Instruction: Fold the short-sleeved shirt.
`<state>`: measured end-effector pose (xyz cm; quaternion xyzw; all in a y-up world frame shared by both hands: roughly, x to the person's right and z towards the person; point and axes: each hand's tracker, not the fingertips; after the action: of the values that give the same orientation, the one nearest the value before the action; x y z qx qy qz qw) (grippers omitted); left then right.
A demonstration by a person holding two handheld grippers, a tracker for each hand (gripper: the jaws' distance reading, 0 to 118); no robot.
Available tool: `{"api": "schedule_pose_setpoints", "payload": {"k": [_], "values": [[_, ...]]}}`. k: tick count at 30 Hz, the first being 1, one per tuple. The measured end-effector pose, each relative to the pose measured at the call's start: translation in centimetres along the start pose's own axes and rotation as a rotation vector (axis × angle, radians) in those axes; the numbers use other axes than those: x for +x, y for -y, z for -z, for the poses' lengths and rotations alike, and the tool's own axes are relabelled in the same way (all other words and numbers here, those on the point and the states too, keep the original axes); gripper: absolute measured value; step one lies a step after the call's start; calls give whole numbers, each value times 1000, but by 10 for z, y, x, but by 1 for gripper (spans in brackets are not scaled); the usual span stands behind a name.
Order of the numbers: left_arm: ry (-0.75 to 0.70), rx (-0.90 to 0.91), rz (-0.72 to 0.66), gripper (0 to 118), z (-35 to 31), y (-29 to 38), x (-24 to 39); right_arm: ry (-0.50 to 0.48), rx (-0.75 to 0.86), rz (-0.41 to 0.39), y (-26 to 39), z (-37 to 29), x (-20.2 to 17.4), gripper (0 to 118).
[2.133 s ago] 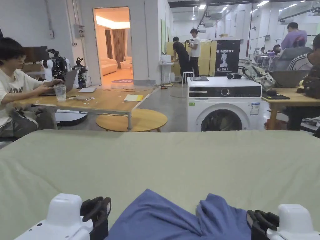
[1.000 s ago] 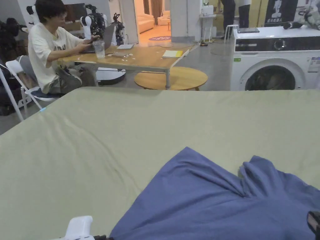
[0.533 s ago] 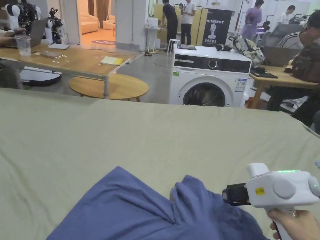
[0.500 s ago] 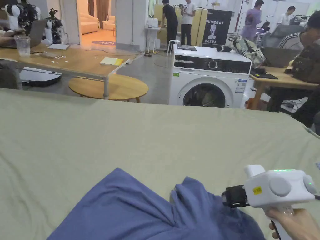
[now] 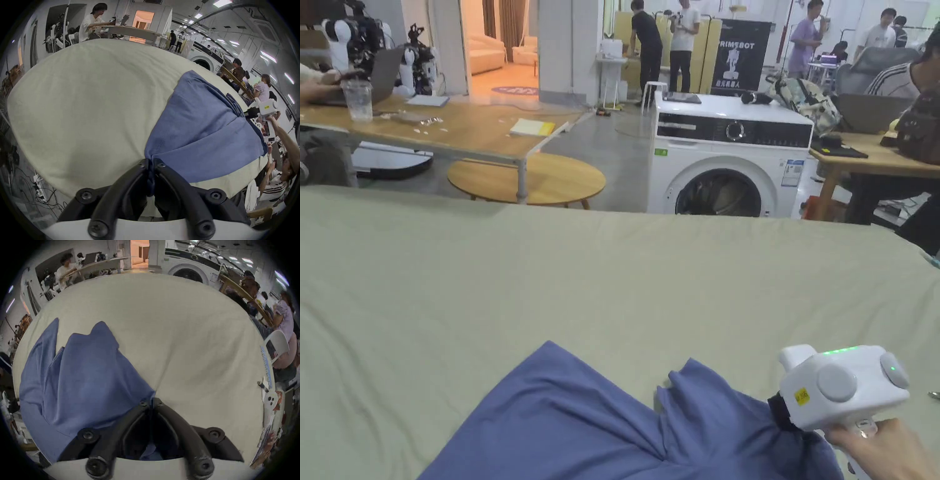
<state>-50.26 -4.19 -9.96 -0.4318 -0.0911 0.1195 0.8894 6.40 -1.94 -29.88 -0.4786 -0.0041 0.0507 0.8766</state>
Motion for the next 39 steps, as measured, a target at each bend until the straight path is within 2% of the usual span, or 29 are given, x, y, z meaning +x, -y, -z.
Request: {"api": "schedule_pose_setpoints", "payload": {"k": [3,7,10,14,16,19,20,23,26,30,34,36,39], "values": [[32,150,-32,0,-30,-7,5,-16,158,11,-1,-54,4,0],[101,395,51,0,-88,-47,31,-31,358,21,-15,-148,15,0],[123,530,119,0,-117,-94,58,27,523,49,-29,-219,26,0],[122,658,203,0,-133,-177,91,89,648,105,-59,-291,47,0],[142,677,191,0,-132,-225,102,145,696,143,-80,-310,59,0],[129,703,199,0,-134,-294,122,207,736,232,-119,-325,76,0],[89,745,229,0,-131,-315,128,193,754,255,-130,-329,81,0],[131,751,200,0,-136,-367,141,209,782,279,-166,-336,88,0],[70,783,228,0,-139,-407,159,205,808,305,-206,-345,90,0],[41,812,188,0,-145,-447,167,250,854,253,-249,-349,83,0],[-54,826,218,0,-148,-476,175,241,876,262,-285,-355,80,0],[-62,842,236,0,-149,-485,178,265,900,253,-298,-361,80,0],[-67,845,215,0,-152,-499,177,249,935,269,-311,-375,79,0]]}}
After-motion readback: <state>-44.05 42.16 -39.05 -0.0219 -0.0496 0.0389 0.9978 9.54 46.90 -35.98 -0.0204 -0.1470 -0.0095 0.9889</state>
